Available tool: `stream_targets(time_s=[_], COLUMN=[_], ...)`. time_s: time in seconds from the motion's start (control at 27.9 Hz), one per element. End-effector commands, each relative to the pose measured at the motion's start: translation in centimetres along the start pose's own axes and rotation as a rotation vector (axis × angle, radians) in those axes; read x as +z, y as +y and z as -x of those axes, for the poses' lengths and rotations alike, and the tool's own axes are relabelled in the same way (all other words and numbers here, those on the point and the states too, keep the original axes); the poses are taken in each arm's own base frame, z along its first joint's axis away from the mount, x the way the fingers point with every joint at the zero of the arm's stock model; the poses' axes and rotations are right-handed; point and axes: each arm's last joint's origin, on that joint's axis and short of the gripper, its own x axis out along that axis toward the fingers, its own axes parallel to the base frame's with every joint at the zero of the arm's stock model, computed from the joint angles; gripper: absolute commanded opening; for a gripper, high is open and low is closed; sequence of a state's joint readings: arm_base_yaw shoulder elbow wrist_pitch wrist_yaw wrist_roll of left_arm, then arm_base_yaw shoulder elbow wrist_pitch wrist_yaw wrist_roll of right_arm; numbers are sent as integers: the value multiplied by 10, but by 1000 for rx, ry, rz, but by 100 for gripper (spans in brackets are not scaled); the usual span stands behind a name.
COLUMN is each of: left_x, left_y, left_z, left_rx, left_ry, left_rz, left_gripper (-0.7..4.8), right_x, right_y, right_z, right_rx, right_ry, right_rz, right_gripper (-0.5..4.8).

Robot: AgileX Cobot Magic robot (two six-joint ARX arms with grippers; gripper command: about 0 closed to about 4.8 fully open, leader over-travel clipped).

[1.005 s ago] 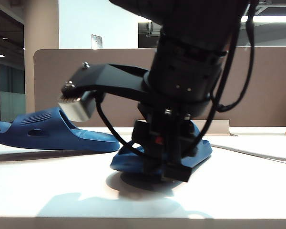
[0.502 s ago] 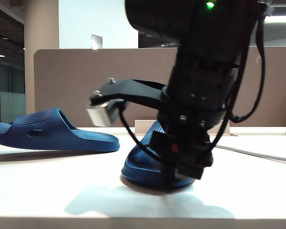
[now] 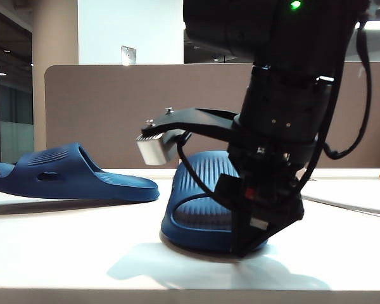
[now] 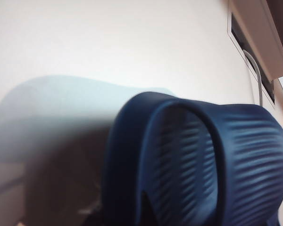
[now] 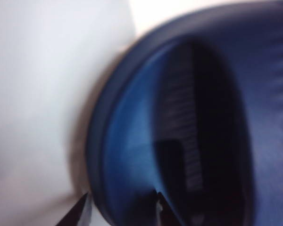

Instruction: Interlock the pair of blue slippers on the table with their fronts facing up.

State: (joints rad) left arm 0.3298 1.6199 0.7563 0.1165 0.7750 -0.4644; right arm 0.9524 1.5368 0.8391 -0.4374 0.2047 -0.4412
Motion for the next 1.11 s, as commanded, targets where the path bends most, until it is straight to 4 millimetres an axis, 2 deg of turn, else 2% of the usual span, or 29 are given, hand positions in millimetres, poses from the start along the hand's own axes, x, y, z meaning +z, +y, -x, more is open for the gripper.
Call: stream_targets(time_s=[0.04, 0.22, 0.39, 0.54, 0.61, 0.93, 1.11], left_x=[2, 2, 2, 2, 2, 2, 2], left_y=[-2, -2, -2, -2, -2, -2, -2], left_z=[1, 1, 1, 1, 1, 1, 1], left_rx=[-15, -13, -14, -14, -17, -16, -13], left_ry=[-8, -10, -8, -8, -7, -8, -11], left_rz=[-19, -19, -18, -18, -18, -18, -20], left_gripper=[-6, -6, -6, -6, -6, -6, -6], right_x=[-4, -9, -21, -30, -36, -44, -42], right_y=[-3, -19, -40, -57, -64, -64, -70], right_z=[5, 10, 7, 4, 3, 6, 20], right_rx=[-25, -70, -103, -106, -81, 48, -9], right_ry=[18, -9, 16, -2, -8, -10, -79], right_rz=[-75, -196, -279, -348, -380, -436, -497], right_gripper=[171, 171, 173, 253, 266, 267, 266])
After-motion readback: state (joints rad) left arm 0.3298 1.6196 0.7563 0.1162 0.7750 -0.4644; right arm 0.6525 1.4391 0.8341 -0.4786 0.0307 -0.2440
